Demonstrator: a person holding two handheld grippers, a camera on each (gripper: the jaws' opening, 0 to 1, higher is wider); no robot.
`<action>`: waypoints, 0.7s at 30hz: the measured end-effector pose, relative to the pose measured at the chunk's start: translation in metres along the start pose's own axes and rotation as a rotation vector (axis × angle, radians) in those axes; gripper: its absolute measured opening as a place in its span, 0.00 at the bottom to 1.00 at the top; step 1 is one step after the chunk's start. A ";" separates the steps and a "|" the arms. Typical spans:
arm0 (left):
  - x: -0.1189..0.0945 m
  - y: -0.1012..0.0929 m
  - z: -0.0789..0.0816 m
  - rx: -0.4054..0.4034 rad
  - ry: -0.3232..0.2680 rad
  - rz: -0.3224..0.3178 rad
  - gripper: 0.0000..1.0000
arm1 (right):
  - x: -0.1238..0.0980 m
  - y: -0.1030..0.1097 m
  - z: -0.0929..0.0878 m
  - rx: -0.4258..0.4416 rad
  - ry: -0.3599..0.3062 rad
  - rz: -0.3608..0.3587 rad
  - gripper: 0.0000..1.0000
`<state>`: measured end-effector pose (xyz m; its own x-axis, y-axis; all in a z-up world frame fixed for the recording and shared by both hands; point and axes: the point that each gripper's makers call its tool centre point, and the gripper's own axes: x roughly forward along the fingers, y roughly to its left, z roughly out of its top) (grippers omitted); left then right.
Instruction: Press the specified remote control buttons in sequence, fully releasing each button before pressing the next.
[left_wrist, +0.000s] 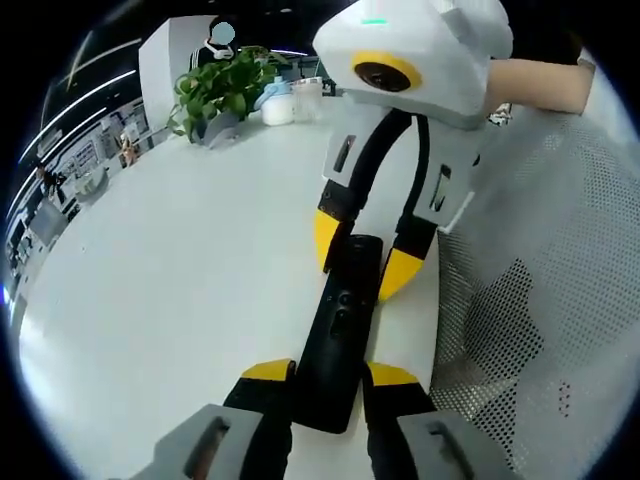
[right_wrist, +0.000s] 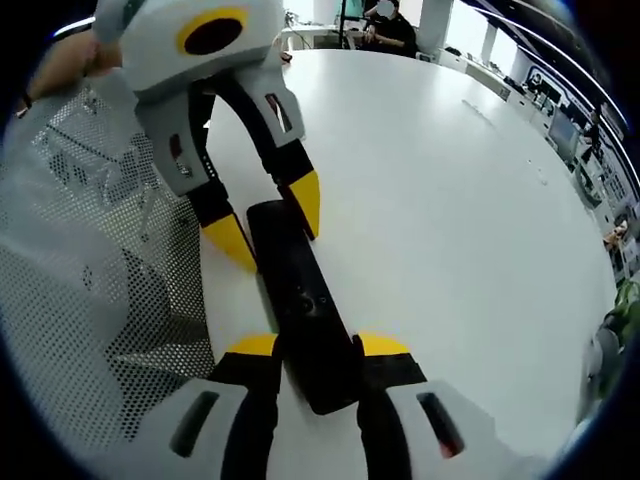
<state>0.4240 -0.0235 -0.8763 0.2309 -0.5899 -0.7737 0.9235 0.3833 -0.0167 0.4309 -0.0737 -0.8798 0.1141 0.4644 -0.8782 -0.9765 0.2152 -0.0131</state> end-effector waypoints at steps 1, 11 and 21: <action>0.000 0.000 0.000 -0.001 -0.002 0.000 0.27 | 0.000 0.000 0.000 -0.003 0.000 0.000 0.28; 0.000 0.000 0.001 -0.007 -0.009 0.006 0.27 | 0.000 0.001 0.001 0.014 0.004 -0.002 0.28; 0.000 -0.001 0.001 -0.017 -0.013 0.015 0.27 | 0.001 0.001 0.001 0.014 0.005 -0.003 0.28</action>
<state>0.4238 -0.0245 -0.8756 0.2488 -0.5934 -0.7655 0.9147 0.4038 -0.0157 0.4304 -0.0720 -0.8802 0.1166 0.4598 -0.8804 -0.9734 0.2290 -0.0093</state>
